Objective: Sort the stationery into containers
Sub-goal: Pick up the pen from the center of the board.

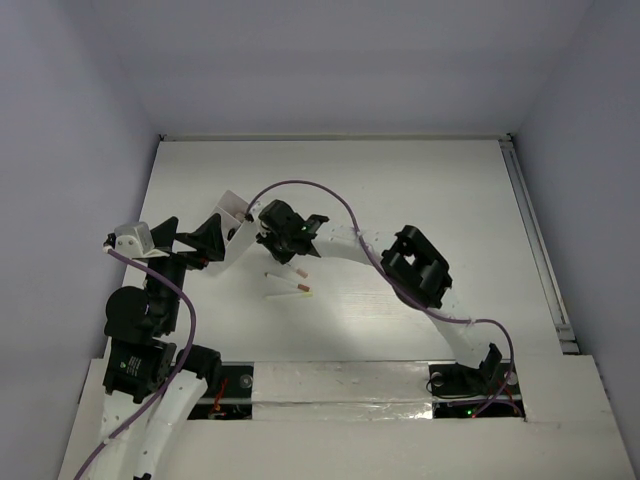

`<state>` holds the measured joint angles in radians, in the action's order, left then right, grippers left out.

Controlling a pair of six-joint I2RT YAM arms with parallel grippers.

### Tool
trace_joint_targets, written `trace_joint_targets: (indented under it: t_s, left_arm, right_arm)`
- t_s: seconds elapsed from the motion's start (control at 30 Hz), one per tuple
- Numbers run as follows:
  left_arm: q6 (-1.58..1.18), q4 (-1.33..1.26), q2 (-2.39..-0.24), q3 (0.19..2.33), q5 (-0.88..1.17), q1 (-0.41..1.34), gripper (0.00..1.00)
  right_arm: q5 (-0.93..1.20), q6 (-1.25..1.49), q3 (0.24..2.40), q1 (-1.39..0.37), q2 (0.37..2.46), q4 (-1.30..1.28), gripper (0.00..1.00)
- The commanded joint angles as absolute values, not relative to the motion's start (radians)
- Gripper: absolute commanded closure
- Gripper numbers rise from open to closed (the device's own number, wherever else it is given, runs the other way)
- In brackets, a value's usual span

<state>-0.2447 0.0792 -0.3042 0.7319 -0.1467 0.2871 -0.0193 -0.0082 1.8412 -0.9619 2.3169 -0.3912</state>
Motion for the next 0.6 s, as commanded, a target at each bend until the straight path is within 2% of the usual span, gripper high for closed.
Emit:
trace_joint_targets:
  t_s: [0.0, 0.03, 0.07, 0.1, 0.37, 0.57]
  left_arm:
    - [-0.247, 0.034, -0.301, 0.726, -0.133, 0.291, 0.01]
    - [-0.248, 0.034, -0.302, 0.727, -0.133, 0.291, 0.01]
    - [-0.247, 0.034, -0.302, 0.726, -0.133, 0.291, 0.01]
    - [-0.248, 0.034, -0.302, 0.726, -0.133, 0.291, 0.01]
    - [-0.248, 0.034, -0.307, 0.727, -0.135, 0.291, 0.01]
    - [-0.252, 0.047, -0.301, 0.739, -0.193, 0.291, 0.01]
  right_arm:
    - [-0.012, -0.020, 1.881, -0.962, 2.367, -0.405, 0.81]
    - [-0.018, -0.023, 1.882, -0.962, 2.370, -0.406, 0.86]
    - [-0.026, -0.026, 1.882, -0.962, 2.370, -0.407, 0.97]
    - [-0.047, -0.029, 1.881, -0.962, 2.364, -0.400, 1.00]
    - [-0.106, -0.067, 1.751, -0.951, 2.180, -0.240, 1.00]
    - [0.122, -0.002, 1.631, -0.951, 1.984, -0.022, 1.00]
